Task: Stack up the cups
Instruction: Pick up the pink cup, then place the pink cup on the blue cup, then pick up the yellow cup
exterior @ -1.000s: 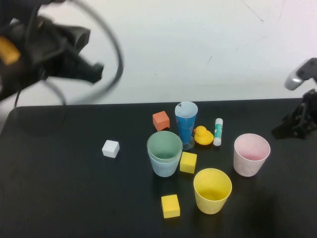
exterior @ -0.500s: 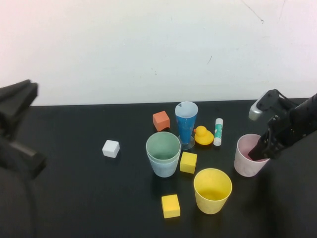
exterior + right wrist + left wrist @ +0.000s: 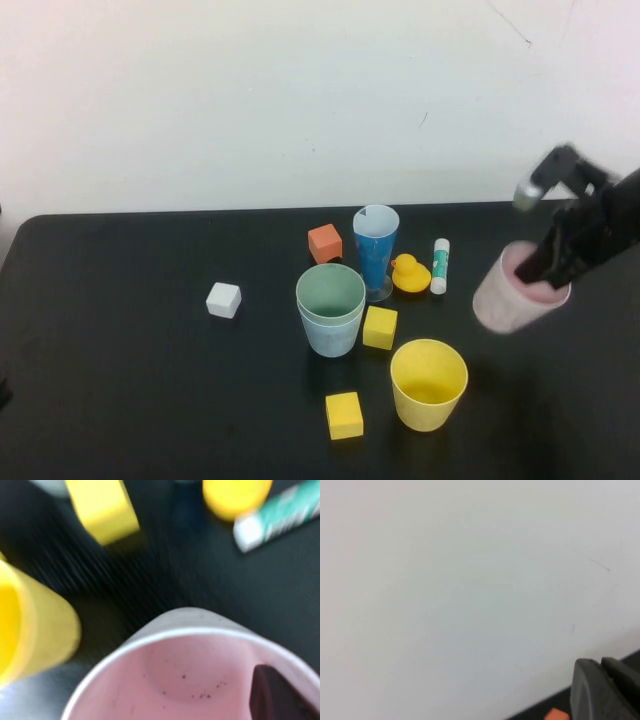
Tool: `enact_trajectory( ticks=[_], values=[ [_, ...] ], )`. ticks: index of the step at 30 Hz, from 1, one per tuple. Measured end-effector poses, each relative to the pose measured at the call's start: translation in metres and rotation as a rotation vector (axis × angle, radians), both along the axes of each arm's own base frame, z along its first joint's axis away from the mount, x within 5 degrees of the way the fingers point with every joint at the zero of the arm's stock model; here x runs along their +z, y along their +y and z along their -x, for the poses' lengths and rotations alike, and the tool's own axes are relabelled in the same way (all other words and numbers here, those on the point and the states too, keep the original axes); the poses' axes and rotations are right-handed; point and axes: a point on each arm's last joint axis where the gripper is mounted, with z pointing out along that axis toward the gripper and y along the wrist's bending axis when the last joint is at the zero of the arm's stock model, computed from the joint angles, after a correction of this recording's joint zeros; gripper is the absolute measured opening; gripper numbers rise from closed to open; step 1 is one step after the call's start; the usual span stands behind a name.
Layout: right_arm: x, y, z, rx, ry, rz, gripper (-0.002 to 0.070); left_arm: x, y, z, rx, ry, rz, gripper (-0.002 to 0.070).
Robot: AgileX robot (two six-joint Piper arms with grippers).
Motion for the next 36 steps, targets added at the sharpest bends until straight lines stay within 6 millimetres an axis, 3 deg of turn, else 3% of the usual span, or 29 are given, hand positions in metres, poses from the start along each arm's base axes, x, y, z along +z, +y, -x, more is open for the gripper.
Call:
enact_trajectory(
  ticks=[3, 6, 10, 15, 23, 25, 31, 36],
  values=[
    [0.038, 0.012, 0.012, 0.034, -0.031, -0.024, 0.0030, -0.006, 0.000, 0.002, -0.008, 0.070, -0.003, 0.0001],
    [0.066, 0.039, 0.028, 0.111, -0.060, -0.042, 0.0030, -0.013, 0.000, 0.004, -0.014, 0.151, -0.022, 0.0001],
    [0.078, 0.083, 0.049, 0.230, -0.066, -0.020, 0.0030, -0.018, 0.000, 0.004, -0.017, 0.202, -0.023, 0.0001],
    [0.057, 0.105, 0.056, 0.291, -0.014, 0.059, 0.0029, -0.018, 0.000, 0.004, -0.017, 0.208, -0.019, 0.0001],
    [0.023, 0.107, 0.051, 0.312, 0.067, 0.116, 0.0053, -0.018, 0.000, 0.004, -0.018, 0.212, -0.019, 0.0002],
    [0.018, 0.107, 0.050, 0.313, 0.079, 0.120, 0.0107, -0.018, 0.000, 0.004, -0.018, 0.212, -0.019, 0.0002],
    [0.004, 0.108, 0.045, 0.298, 0.070, 0.134, 0.0386, -0.018, 0.000, 0.004, -0.017, 0.207, -0.014, 0.0002],
    [-0.016, 0.109, 0.039, 0.284, 0.082, 0.148, 0.0432, -0.017, 0.000, 0.004, -0.017, 0.200, -0.011, 0.0001]
  ],
)
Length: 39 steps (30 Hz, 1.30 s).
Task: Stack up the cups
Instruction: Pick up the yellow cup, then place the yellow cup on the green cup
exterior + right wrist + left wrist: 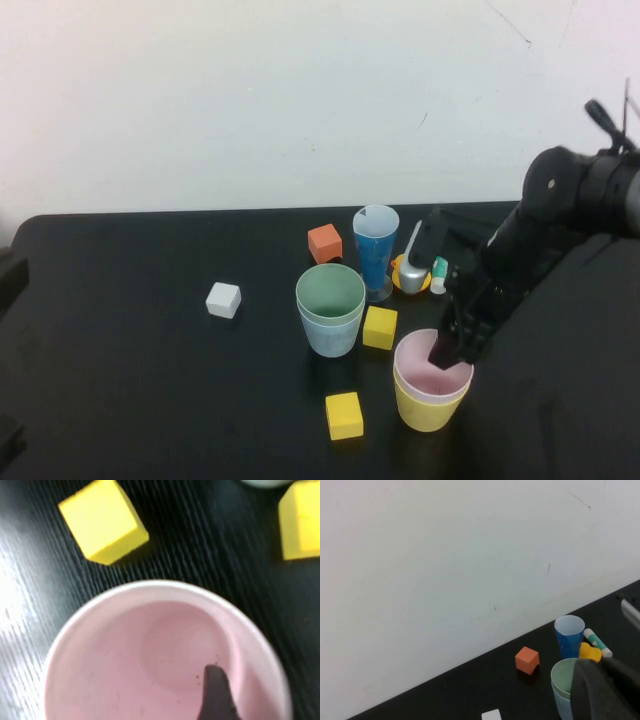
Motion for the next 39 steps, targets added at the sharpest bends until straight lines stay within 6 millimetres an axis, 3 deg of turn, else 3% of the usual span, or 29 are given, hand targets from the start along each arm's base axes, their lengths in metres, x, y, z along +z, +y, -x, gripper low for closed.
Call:
enact_trajectory(
  ticks=[3, 7, 9, 15, 20, 23, 27, 33, 39],
  values=[
    [-0.016, 0.000, -0.001, -0.001, 0.034, 0.014, 0.0372, 0.000, 0.000, 0.000, 0.000, -0.002, 0.001, 0.0001],
    [-0.021, 0.001, -0.001, -0.001, 0.057, 0.012, 0.0120, -0.001, 0.000, 0.000, -0.001, 0.007, -0.003, 0.0001],
    [-0.016, 0.002, -0.001, 0.014, 0.081, 0.008, 0.0058, -0.001, 0.000, 0.000, -0.001, 0.011, -0.005, 0.0001],
    [0.037, 0.023, -0.012, 0.023, 0.152, -0.009, 0.0043, -0.004, 0.000, 0.001, -0.003, 0.042, -0.027, 0.0001],
    [0.104, 0.068, -0.024, 0.035, -0.104, -0.037, 0.0043, -0.006, 0.000, 0.001, -0.006, 0.059, -0.026, 0.0001],
    [0.124, 0.090, -0.029, 0.030, -0.218, -0.065, 0.0043, -0.007, 0.000, 0.001, -0.007, 0.069, -0.031, 0.0001],
    [0.113, 0.099, -0.045, 0.022, -0.253, -0.044, 0.0043, -0.008, 0.000, 0.002, -0.010, 0.079, -0.034, 0.0001],
    [0.071, 0.101, -0.055, 0.029, -0.191, 0.046, 0.0042, -0.009, 0.000, 0.002, -0.010, 0.094, -0.036, 0.0001],
    [0.066, 0.102, -0.056, 0.039, -0.180, 0.051, 0.0064, -0.009, 0.000, 0.002, -0.010, 0.097, -0.035, 0.0001]
  ],
)
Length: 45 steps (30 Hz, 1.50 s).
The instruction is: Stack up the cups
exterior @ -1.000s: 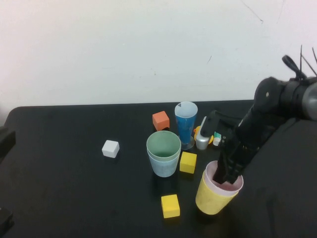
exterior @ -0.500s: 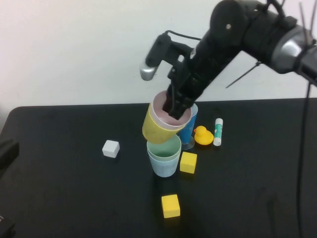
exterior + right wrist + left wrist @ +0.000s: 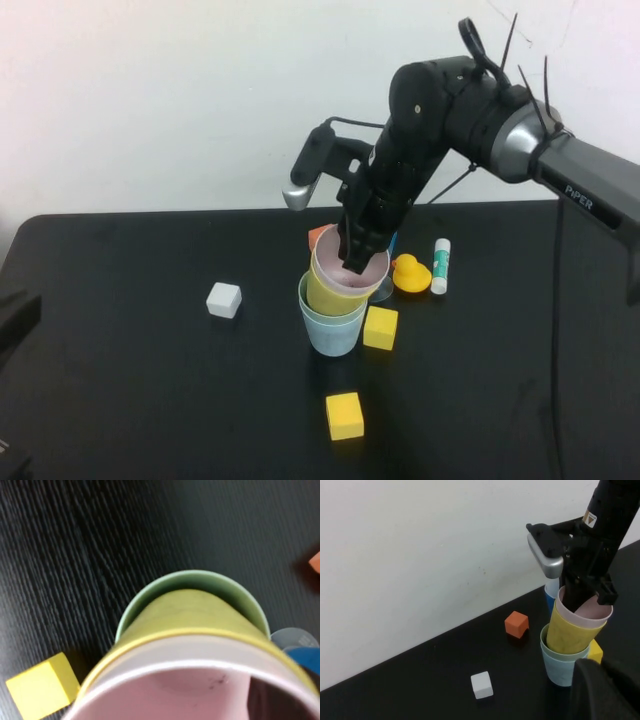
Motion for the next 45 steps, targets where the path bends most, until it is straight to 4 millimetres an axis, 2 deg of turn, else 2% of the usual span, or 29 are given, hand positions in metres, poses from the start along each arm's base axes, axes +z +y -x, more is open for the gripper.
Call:
enact_trajectory(
  ticks=[6, 9, 10, 14, 17, 19, 20, 21, 26, 31, 35, 39, 43, 45],
  values=[
    [0.006, 0.000, 0.000, 0.003, -0.013, -0.011, 0.0283, 0.000, 0.002, -0.001, 0.012, -0.018, -0.045, 0.0001],
    [0.027, -0.004, 0.006, 0.013, -0.034, -0.014, 0.0323, 0.001, 0.005, 0.000, 0.031, -0.052, -0.100, 0.0001],
    [0.040, -0.006, 0.009, 0.015, -0.049, -0.017, 0.0325, 0.002, 0.007, 0.002, 0.038, -0.069, -0.110, 0.0001],
    [0.104, -0.022, 0.030, 0.019, -0.159, -0.044, 0.0271, 0.009, 0.019, 0.023, 0.075, -0.157, -0.101, 0.0001],
    [0.155, -0.041, 0.058, 0.013, -0.249, -0.077, 0.0148, 0.007, 0.029, 0.041, 0.101, -0.185, -0.107, 0.0001],
    [0.179, -0.054, 0.078, 0.009, -0.296, -0.084, 0.0064, -0.001, 0.035, 0.053, 0.114, -0.186, -0.094, 0.0001],
    [0.186, -0.058, 0.084, 0.003, -0.311, -0.091, 0.0050, -0.004, 0.037, 0.058, 0.118, -0.193, -0.085, 0.0001],
    [0.203, -0.069, 0.099, -0.015, -0.354, -0.104, 0.0029, -0.010, 0.039, 0.062, 0.122, -0.195, -0.073, 0.0001],
    [0.238, -0.105, 0.140, -0.114, -0.457, -0.092, 0.0006, -0.044, 0.042, 0.071, 0.131, -0.179, -0.038, 0.0001],
    [0.248, -0.138, 0.173, -0.224, -0.530, -0.040, 0.0001, -0.075, 0.038, 0.064, 0.124, -0.141, 0.014, 0.0002],
    [0.241, -0.161, 0.207, -0.265, -0.588, -0.071, 0.0001, -0.086, 0.034, 0.059, 0.107, -0.118, 0.050, 0.0001],
    [0.215, -0.179, 0.235, -0.285, -0.602, -0.082, 0.0001, -0.089, 0.031, 0.056, 0.096, -0.136, 0.078, 0.0001],
    [0.181, -0.195, 0.262, -0.320, -0.583, -0.105, 0.0000, -0.091, 0.030, 0.054, 0.093, -0.151, 0.086, 0.0001],
    [0.157, -0.204, 0.278, -0.344, -0.568, -0.124, 0.0000, -0.093, 0.030, 0.054, 0.093, -0.147, 0.085, 0.0001]
  ],
)
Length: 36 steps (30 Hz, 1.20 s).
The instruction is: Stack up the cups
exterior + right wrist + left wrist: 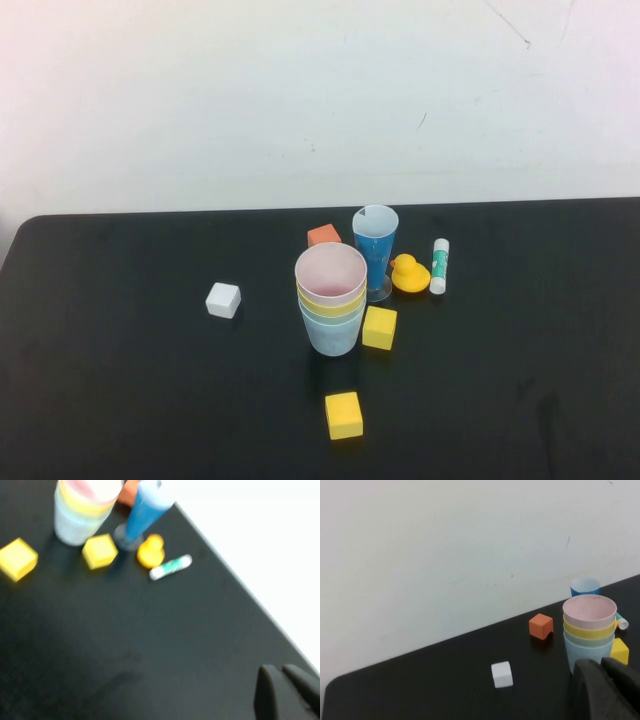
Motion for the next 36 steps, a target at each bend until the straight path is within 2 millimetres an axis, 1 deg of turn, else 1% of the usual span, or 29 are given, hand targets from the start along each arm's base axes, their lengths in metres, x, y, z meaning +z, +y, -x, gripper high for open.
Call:
enact_trajectory(
  ticks=[5, 8, 13, 15, 19, 23, 29, 33, 36],
  values=[
    [-0.048, -0.019, 0.034, -0.019, 0.000, -0.046, 0.0000, -0.002, 0.000, 0.000, 0.000, 0.009, -0.002, 0.0001],
    [-0.069, -0.029, 0.052, -0.034, -0.021, -0.090, 0.0000, -0.002, 0.000, 0.000, 0.000, 0.013, -0.002, 0.0001],
    [-0.105, -0.040, 0.070, -0.055, -0.010, -0.123, 0.0000, -0.002, 0.000, 0.000, 0.000, 0.014, 0.001, 0.0001],
    [-0.116, -0.042, 0.076, -0.059, 0.006, -0.141, 0.0000, -0.002, 0.000, 0.000, 0.000, 0.014, 0.001, 0.0001],
    [-0.126, -0.039, 0.081, -0.062, 0.065, -0.204, 0.0000, -0.002, 0.000, 0.000, 0.000, 0.014, 0.001, 0.0001],
    [-0.126, -0.034, 0.083, -0.060, 0.112, -0.281, 0.0000, -0.002, 0.000, 0.000, 0.000, 0.014, 0.001, 0.0001],
    [-0.126, -0.034, 0.084, -0.062, 0.123, -0.298, 0.0000, -0.004, -0.001, -0.001, -0.001, 0.019, -0.001, 0.0001],
    [-0.126, -0.033, 0.084, -0.062, 0.124, -0.300, 0.0000, -0.018, -0.002, -0.005, 0.014, 0.057, -0.016, 0.0001],
    [-0.126, -0.033, 0.084, -0.062, 0.124, -0.300, 0.0000, -0.037, 0.000, -0.010, 0.077, 0.113, -0.033, 0.0001]
  ],
)
